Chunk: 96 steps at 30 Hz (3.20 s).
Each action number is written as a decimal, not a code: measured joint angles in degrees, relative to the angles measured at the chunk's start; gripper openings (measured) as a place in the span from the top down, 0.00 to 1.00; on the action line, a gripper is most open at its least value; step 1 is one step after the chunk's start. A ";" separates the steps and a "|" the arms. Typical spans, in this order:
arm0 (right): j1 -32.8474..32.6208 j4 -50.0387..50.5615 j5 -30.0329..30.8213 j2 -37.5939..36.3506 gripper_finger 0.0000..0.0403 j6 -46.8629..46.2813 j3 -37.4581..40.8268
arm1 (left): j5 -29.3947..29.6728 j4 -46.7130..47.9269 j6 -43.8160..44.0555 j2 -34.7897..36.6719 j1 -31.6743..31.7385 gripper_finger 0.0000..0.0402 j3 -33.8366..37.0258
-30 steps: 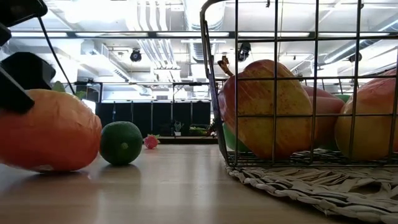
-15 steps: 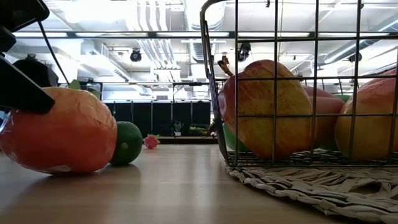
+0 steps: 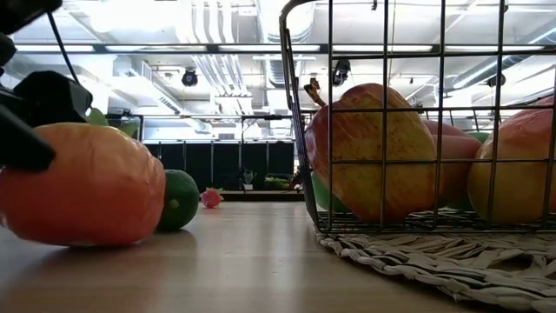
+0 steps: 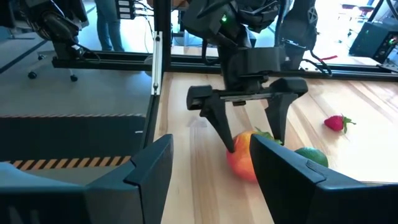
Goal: Build produce basket
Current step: Put the tomato into the wire basket
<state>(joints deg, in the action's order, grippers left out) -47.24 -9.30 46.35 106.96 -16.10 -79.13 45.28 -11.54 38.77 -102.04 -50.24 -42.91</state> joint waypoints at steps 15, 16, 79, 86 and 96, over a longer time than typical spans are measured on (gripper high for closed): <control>0.00 -0.01 0.01 0.00 0.49 -0.02 0.00 | -1.26 12.10 -9.16 6.24 -0.67 0.14 -4.83; 0.00 0.00 0.01 0.00 0.49 -0.18 0.00 | -1.22 12.46 -9.21 6.49 -0.76 0.14 -4.77; -20.09 11.98 37.75 -0.94 0.49 -10.32 -3.04 | -22.58 8.58 -39.13 -12.04 36.09 0.14 -39.21; -20.06 11.79 37.75 -0.94 0.49 -10.35 -3.04 | -23.09 8.50 -39.11 -12.04 36.75 0.14 -38.37; -20.06 11.72 37.75 -0.94 0.49 -10.36 -3.04 | -28.46 8.58 -39.13 -11.93 37.92 0.06 -36.45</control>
<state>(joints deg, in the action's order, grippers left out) -67.31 2.42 84.09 106.02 -26.46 -82.17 16.82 -2.96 -0.36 -113.97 -12.32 -79.36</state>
